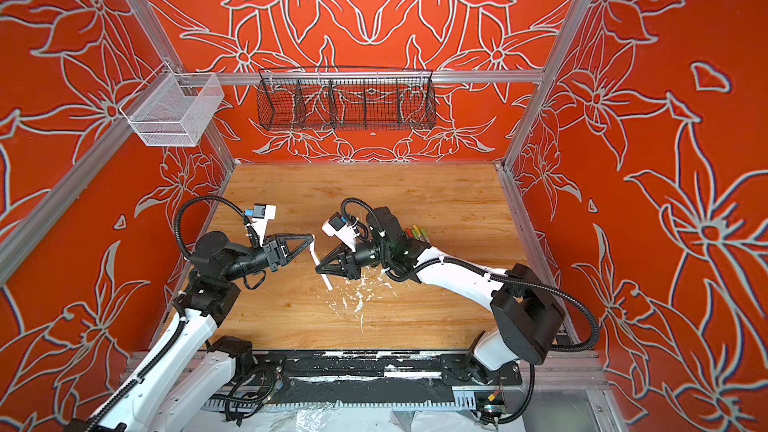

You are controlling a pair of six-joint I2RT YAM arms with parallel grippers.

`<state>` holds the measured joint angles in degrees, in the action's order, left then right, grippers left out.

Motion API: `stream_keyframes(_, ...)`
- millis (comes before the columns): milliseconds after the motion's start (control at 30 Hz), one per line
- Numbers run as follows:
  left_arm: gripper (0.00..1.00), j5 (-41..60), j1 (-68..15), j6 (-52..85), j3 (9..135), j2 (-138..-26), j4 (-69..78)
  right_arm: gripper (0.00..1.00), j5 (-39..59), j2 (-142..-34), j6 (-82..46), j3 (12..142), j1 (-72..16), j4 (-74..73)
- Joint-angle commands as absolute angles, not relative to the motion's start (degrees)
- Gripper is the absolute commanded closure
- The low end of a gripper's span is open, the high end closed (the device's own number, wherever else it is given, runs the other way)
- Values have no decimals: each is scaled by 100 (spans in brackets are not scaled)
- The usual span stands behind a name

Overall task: Insert the pens into the pen caps
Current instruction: 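Push the cap further down with the left gripper while the right holds the marker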

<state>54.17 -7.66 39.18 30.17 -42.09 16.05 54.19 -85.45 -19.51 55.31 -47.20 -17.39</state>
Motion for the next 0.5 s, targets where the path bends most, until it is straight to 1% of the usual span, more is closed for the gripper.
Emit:
stream_keyframes(0,100,5700,-896,3784,2966,-4097,968,100,5137,-8186,-1845,5568,-4597,-2425)
stream_keyframes(300,100,5641,-899,4445,2632,-4107,1992,100,5019,-8146,-2011,5396,-4560,-2826)
stream_keyframes(467,100,5589,-905,4540,2541,-4019,2052,100,4948,-8206,-2092,5440,-4549,-3166)
